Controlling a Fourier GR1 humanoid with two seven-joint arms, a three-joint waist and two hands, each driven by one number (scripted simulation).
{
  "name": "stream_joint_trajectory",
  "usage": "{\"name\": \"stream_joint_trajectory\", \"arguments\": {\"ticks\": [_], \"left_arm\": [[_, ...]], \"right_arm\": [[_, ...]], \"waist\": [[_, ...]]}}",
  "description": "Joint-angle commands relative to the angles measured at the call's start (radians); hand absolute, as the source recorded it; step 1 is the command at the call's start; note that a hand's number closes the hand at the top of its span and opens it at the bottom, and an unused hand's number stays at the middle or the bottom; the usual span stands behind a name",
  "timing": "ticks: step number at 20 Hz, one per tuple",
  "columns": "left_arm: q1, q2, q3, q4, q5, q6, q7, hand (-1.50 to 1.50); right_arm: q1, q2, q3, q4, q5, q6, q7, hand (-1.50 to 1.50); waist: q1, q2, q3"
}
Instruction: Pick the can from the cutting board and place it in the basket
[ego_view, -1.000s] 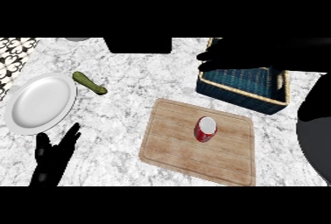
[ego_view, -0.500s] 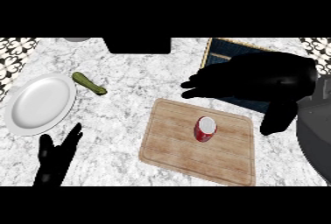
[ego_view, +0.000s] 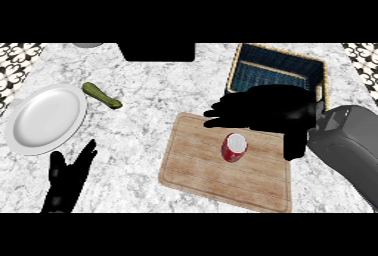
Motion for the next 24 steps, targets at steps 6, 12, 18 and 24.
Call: {"name": "stream_joint_trajectory", "arguments": {"ticks": [6, 12, 18, 24], "left_arm": [[0.030, -0.037, 0.031, 0.081, -0.033, -0.028, -0.045, 0.00], [0.046, -0.053, 0.010, -0.015, -0.062, -0.016, 0.031, 0.00], [-0.001, -0.075, 0.042, -0.001, -0.080, -0.018, 0.054, 0.00], [0.017, -0.046, 0.112, 0.051, -0.059, -0.097, 0.019, 0.00]], "right_arm": [[0.078, 0.086, 0.004, 0.052, 0.131, -0.042, -0.096, -1.50], [0.120, 0.152, 0.033, 0.170, 0.254, -0.160, -0.153, -1.50], [0.102, 0.208, -0.016, 0.242, 0.295, -0.151, -0.204, -1.50], [0.132, 0.234, -0.014, 0.216, 0.374, -0.156, -0.211, -1.50]], "waist": [[-0.008, 0.002, -0.008], [-0.003, 0.003, -0.007], [-0.004, 0.003, -0.008], [-0.007, 0.002, -0.008]]}}
